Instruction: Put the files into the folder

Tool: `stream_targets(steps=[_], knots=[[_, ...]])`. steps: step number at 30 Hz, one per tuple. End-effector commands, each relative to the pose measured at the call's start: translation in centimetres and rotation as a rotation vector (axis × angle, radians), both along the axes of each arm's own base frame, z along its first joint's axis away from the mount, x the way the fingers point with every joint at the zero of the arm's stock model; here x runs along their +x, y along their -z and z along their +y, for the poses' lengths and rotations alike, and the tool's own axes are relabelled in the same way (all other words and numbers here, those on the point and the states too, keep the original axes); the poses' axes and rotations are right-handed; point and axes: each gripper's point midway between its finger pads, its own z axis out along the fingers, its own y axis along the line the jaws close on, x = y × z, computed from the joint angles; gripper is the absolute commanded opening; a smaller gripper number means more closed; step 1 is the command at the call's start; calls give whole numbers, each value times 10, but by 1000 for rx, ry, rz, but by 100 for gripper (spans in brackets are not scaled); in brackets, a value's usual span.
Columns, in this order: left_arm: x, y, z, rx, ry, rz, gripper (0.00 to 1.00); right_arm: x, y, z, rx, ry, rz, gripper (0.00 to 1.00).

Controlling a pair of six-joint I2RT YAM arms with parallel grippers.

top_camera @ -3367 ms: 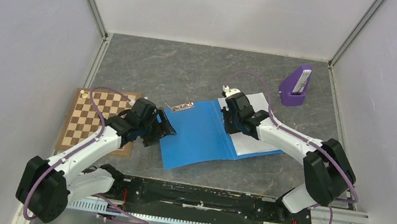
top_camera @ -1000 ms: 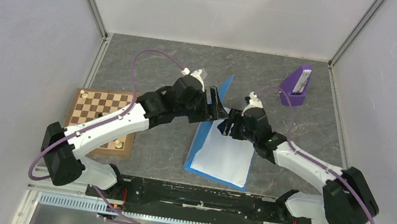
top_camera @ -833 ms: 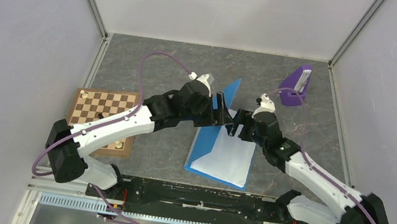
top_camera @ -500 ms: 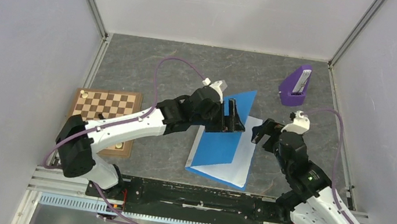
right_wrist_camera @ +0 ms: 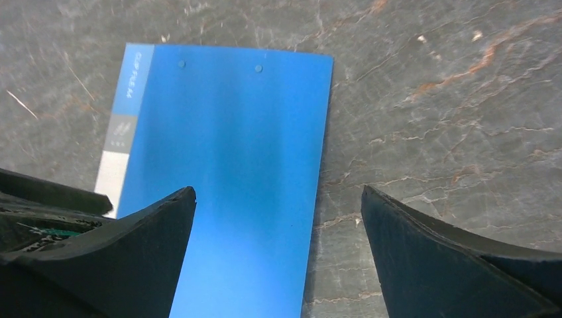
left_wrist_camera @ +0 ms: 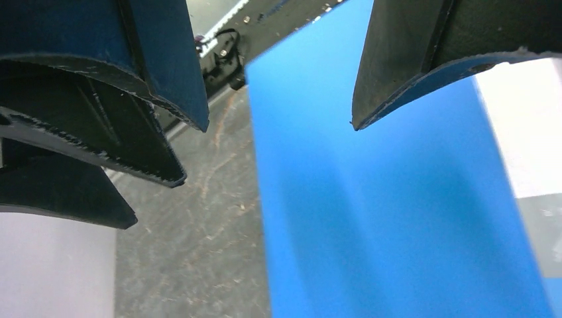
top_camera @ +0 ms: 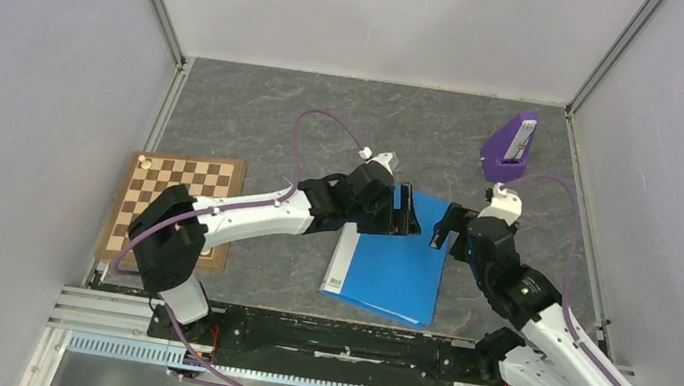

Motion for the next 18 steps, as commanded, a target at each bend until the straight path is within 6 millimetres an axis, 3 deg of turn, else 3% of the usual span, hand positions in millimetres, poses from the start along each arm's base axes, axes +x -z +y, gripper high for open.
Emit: stream_targets(steps=[1, 4, 12, 18], knots=[[22, 3, 29, 120, -39, -124, 85, 12, 4, 22, -10, -88, 15, 98], [29, -6, 55, 175, -64, -152, 85, 18, 7, 32, -4, -122, 20, 98], [45, -42, 147, 302, -196, -225, 85, 41, -14, 48, -41, -169, -20, 98], [48, -68, 191, 315, -297, -275, 85, 53, -24, 56, -44, -183, -58, 98]])
